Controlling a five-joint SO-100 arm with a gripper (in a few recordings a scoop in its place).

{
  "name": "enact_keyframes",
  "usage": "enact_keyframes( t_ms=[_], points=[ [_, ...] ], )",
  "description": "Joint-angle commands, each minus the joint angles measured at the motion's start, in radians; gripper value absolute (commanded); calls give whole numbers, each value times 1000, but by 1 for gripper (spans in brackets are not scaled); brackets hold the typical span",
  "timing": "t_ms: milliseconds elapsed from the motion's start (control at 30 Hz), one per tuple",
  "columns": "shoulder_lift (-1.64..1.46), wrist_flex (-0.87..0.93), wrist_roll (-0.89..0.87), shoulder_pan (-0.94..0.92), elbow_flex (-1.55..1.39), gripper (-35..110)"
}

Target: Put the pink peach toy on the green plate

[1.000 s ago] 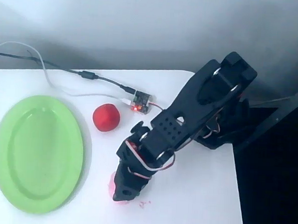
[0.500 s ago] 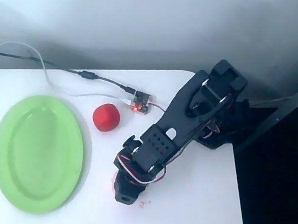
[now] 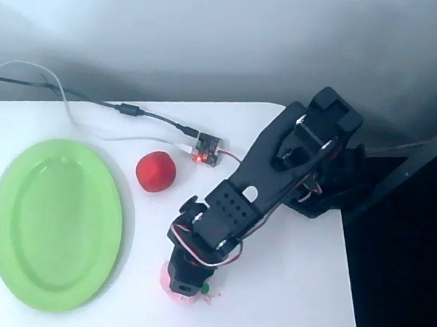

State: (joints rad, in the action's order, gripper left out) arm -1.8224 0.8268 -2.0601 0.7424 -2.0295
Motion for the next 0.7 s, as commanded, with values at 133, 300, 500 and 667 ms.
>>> enact_keyframes(
  t_ms=[133, 300, 500, 667],
  points=[
    [-236, 28, 272, -290, 84, 0],
    [-91, 28, 468, -482, 284, 0],
    [253, 28, 563, -568, 611, 0],
    [578, 270, 565, -548, 1014, 0]
  ],
)
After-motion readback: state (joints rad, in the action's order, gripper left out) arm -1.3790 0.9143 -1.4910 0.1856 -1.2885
